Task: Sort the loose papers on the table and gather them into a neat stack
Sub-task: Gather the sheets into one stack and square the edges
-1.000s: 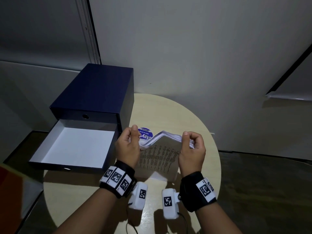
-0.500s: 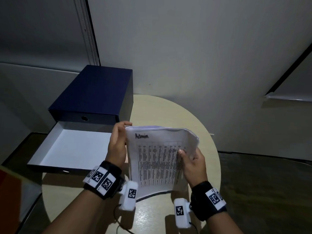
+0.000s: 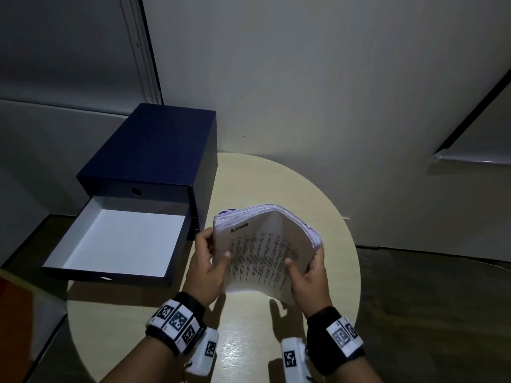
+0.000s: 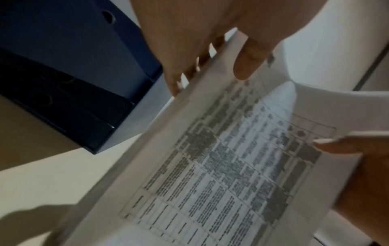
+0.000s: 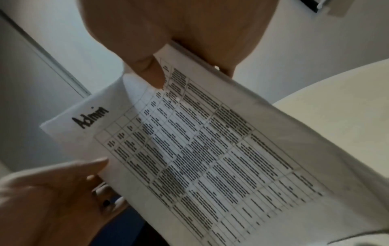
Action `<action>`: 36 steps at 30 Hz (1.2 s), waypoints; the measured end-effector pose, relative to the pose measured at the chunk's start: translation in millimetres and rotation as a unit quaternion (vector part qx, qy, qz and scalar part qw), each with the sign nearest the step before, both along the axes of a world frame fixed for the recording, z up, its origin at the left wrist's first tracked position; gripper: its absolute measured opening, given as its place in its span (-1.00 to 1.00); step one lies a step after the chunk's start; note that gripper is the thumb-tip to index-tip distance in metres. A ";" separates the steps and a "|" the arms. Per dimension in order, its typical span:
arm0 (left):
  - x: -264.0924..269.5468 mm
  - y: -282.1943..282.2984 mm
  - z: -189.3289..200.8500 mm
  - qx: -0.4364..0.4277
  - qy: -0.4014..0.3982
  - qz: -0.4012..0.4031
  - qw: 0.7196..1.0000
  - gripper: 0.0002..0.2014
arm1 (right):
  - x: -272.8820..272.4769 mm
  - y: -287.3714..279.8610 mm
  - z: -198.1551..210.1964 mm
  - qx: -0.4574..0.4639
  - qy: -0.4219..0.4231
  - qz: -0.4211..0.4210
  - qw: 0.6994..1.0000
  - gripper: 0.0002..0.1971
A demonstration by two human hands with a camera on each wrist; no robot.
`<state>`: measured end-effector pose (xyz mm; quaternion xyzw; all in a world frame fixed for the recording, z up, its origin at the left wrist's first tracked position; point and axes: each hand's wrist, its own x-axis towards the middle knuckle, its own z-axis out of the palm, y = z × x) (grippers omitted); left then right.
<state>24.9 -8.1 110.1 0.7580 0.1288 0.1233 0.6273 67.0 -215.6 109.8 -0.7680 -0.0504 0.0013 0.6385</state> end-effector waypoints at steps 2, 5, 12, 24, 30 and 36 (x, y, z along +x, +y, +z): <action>2.5 6.7 -4.8 0.003 0.005 0.008 1.000 -0.38 | 3.2 -3.5 -2.8 0.015 -0.013 -0.018 1.000 -0.33; 8.6 13.7 -8.1 0.003 0.011 0.003 1.000 -0.33 | 7.5 -4.9 -1.9 0.034 -0.015 -0.022 0.999 -0.30; 22.4 6.1 -3.6 -0.038 0.008 -0.007 0.999 -0.34 | 10.5 -4.0 -4.4 0.027 -0.023 -0.021 0.999 -0.22; 10.4 -3.1 -4.7 -0.060 -0.043 -0.002 0.997 -0.51 | 0.7 -5.0 -7.3 0.001 -0.013 -0.042 0.999 -0.39; 21.1 -6.7 25.4 -0.082 -0.155 0.033 0.984 -0.57 | 4.3 8.4 31.3 0.047 -0.123 -0.113 0.985 -0.67; 31.7 -4.5 29.2 -0.091 -0.115 0.079 0.986 -0.68 | 16.8 15.1 41.2 0.013 -0.085 -0.196 0.977 -0.91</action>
